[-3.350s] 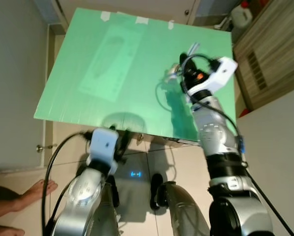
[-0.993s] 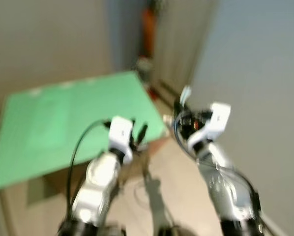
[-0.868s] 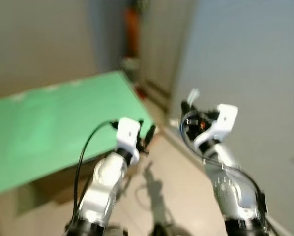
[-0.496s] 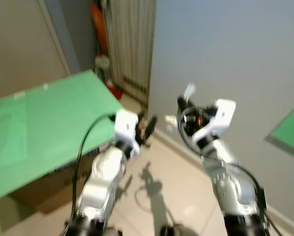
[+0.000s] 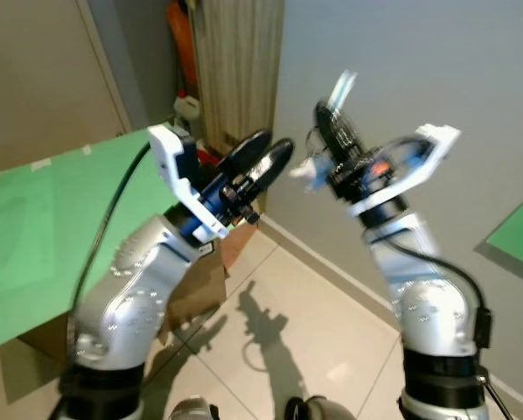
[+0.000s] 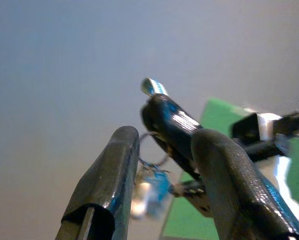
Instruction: Hang keys on a hook
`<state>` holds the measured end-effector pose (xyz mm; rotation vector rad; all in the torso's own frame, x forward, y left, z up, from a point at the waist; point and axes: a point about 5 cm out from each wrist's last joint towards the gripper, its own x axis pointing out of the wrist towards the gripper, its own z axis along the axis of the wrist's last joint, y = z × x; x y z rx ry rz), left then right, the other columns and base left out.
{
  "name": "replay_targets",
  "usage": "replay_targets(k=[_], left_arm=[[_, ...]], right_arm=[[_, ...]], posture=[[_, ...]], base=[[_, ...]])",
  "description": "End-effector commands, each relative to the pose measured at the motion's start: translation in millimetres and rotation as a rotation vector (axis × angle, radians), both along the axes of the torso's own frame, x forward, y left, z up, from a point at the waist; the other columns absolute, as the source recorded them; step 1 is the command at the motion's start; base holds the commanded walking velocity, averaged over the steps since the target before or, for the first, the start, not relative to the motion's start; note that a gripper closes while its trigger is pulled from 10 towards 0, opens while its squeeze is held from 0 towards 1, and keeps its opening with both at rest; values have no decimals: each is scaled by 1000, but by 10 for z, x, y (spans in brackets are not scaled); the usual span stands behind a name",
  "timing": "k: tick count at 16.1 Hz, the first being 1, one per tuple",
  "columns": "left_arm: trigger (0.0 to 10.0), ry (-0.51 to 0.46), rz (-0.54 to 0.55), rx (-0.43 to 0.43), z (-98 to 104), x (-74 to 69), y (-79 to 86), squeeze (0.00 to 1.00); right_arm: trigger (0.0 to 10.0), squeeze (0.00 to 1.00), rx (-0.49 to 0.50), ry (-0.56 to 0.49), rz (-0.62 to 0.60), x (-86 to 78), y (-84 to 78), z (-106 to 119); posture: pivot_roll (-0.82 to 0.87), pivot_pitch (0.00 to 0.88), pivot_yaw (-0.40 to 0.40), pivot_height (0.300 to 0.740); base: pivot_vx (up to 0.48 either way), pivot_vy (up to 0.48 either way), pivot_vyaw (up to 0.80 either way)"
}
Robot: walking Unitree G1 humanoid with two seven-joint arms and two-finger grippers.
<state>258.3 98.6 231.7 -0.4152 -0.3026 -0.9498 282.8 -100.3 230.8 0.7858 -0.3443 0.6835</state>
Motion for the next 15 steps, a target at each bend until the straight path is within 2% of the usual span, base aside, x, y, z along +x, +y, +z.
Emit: replay_targets(k=[1,3,5,7,10,13,15], left_arm=[[10000,-26,-59,-9,91,-63,-9,0],[10000,-53,-112,-19,202,-145,36,0],[10000,-47,-99,0,224,-156,72,0],[10000,-36,-70,-25,258,-130,99,0],[10000,-4,-113,-138,400,-144,141,0],[10000,31,-158,-107,356,-165,99,0],[10000,54,-215,-28,271,-228,40,0]], right_arm=[[10000,0,46,-46,37,-37,-29,117],[10000,0,123,-87,116,-64,-44,243],[10000,0,129,-110,169,-89,-31,294],[10000,0,105,-137,226,-143,-8,305],[10000,0,56,-168,318,-255,15,277],[10000,0,58,-195,351,-291,27,312],[10000,0,59,-206,369,-318,37,326]], posture=[[70,131,-26,740],[71,135,-27,740],[80,141,-31,740],[80,141,-31,740],[91,140,-34,740],[91,137,-29,740],[90,136,-26,740]], base=[[0,0,0],[0,0,0],[0,0,0],[0,0,0],[0,0,0],[0,0,0],[0,0,0]])
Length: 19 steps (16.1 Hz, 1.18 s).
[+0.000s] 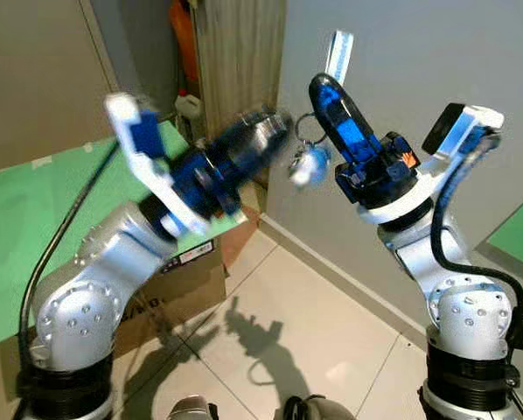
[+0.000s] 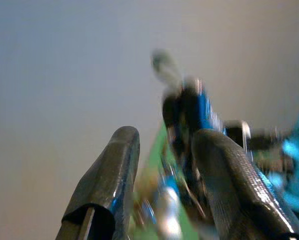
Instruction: Hang keys on a hook
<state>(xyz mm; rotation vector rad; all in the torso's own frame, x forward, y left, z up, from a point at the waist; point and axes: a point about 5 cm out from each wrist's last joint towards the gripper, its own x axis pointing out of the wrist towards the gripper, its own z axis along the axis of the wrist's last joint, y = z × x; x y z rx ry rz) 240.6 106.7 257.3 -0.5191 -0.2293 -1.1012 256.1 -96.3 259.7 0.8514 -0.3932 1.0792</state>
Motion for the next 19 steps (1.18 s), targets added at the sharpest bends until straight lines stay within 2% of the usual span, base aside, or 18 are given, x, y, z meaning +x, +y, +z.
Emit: replay_targets(k=[1,3,7,10,11,12,19], left_arm=[[10000,-13,-42,24,8,-58,-45,0],[10000,-9,-5,52,-9,-25,-14,0],[10000,-29,-20,6,87,-31,-11,0],[10000,-26,-45,25,62,-57,-31,0],[9373,-24,-62,26,53,-74,-40,0],[0,-22,-82,22,49,-92,-43,0],[0,-30,-100,25,70,-97,-13,0]], right_arm=[[10000,0,5,-30,21,-54,-3,37],[10000,0,10,-58,69,-131,13,55],[10000,0,3,-59,90,-165,43,36],[10000,0,2,-58,96,-172,42,26],[10000,0,2,-56,97,-172,39,23],[10000,0,1,-54,94,-169,38,21],[10000,0,7,-45,86,-162,32,17]], posture=[[90,136,-26,740],[91,135,-20,740],[93,138,-20,740],[92,140,-18,740],[91,140,-17,740],[90,140,-16,740],[87,140,-13,740]], base=[[0,0,0],[0,0,0],[0,0,0],[0,0,0],[0,0,0],[0,0,0],[0,0,0]])
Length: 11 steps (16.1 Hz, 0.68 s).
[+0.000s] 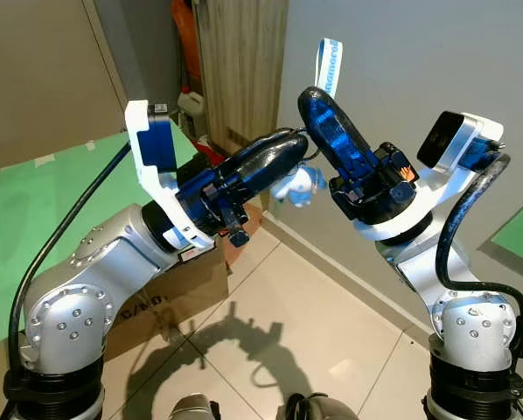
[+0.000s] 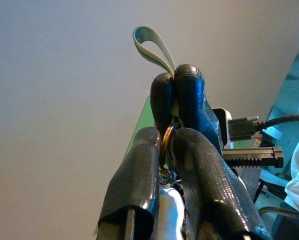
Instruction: Hang keys on a hook
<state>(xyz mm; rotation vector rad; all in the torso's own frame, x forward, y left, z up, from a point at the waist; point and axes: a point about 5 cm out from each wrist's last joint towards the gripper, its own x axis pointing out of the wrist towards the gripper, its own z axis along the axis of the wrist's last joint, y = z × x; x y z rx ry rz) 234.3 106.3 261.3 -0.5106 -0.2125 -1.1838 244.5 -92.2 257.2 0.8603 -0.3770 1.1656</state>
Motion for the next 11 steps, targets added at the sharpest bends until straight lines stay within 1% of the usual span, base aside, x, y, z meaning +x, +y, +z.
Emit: replay_targets(k=[1,8,11], left_arm=[[0,-19,-18,9,33,-31,-4,0],[0,-19,-2,10,35,-2,24,0],[0,-18,0,13,27,4,2,0]], right_arm=[[10000,0,11,-22,3,-46,-8,41],[10000,0,12,-21,0,-44,11,53],[10000,0,-6,-11,-49,-3,0,47]], posture=[[87,140,-13,740],[85,138,-10,740],[86,137,-9,740]], base=[[0,0,0],[0,0,0],[0,0,0]])
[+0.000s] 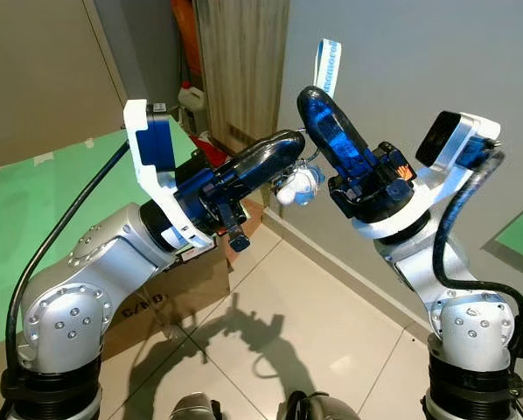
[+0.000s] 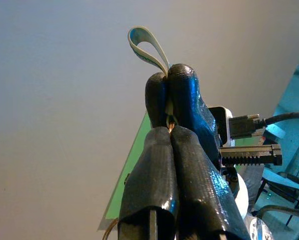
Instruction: Hang keys on a hook
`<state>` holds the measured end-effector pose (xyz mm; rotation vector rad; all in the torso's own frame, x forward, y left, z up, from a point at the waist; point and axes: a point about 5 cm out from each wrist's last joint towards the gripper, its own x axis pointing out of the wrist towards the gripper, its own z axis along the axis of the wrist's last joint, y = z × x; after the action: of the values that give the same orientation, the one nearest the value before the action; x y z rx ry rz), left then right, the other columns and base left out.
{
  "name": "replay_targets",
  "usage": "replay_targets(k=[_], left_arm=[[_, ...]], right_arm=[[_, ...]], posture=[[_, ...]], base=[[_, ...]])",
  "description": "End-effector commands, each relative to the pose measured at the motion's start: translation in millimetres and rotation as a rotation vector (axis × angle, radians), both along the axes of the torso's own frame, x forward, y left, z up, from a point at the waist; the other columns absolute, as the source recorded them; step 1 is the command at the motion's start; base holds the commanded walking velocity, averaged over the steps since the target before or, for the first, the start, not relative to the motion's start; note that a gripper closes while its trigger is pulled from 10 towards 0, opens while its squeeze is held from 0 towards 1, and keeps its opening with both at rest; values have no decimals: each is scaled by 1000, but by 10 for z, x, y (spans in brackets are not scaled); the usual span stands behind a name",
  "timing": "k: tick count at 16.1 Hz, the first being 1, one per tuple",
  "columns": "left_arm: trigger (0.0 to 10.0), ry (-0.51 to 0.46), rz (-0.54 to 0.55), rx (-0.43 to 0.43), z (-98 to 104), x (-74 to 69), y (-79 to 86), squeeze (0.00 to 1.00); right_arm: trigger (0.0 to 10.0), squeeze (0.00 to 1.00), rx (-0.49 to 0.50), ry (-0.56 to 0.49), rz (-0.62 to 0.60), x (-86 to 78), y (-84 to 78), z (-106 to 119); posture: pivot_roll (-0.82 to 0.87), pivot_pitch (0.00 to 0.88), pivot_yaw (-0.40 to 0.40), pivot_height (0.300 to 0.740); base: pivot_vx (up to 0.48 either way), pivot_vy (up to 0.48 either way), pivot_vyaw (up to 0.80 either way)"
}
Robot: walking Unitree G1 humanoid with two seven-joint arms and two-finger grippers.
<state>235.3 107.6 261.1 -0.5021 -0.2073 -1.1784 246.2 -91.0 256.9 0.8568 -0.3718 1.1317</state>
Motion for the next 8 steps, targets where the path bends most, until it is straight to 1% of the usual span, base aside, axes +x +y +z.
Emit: replay_targets(k=[1,2,4,5,6,7,8], left_arm=[[0,-19,-4,2,34,-5,-13,0],[0,-19,-4,0,39,-7,-13,0],[0,-22,-4,1,44,-8,-13,0],[0,-27,-4,1,54,-9,-12,0],[0,-33,0,1,68,-10,-4,0],[0,-39,9,6,76,-3,5,0],[0,-44,15,9,82,2,12,0]], right_arm=[[10000,1000,24,-23,-29,-8,-36,54],[10000,1000,33,-26,-21,-14,-47,57],[10000,1000,51,19,-74,43,-96,28],[10000,1000,80,52,-108,84,-152,5],[10000,784,108,70,-124,103,-202,-10],[10000,635,120,78,-137,111,-243,-32],[10000,635,122,83,-145,114,-265,-47]], posture=[[86,137,-9,740],[87,138,-8,740],[86,137,-7,740],[87,136,-7,740],[87,136,-6,740],[88,132,-7,740],[90,131,-8,740]], base=[[0,0,0],[0,0,0],[0,0,0],[0,0,0],[0,0,0],[0,0,0],[0,0,0]])
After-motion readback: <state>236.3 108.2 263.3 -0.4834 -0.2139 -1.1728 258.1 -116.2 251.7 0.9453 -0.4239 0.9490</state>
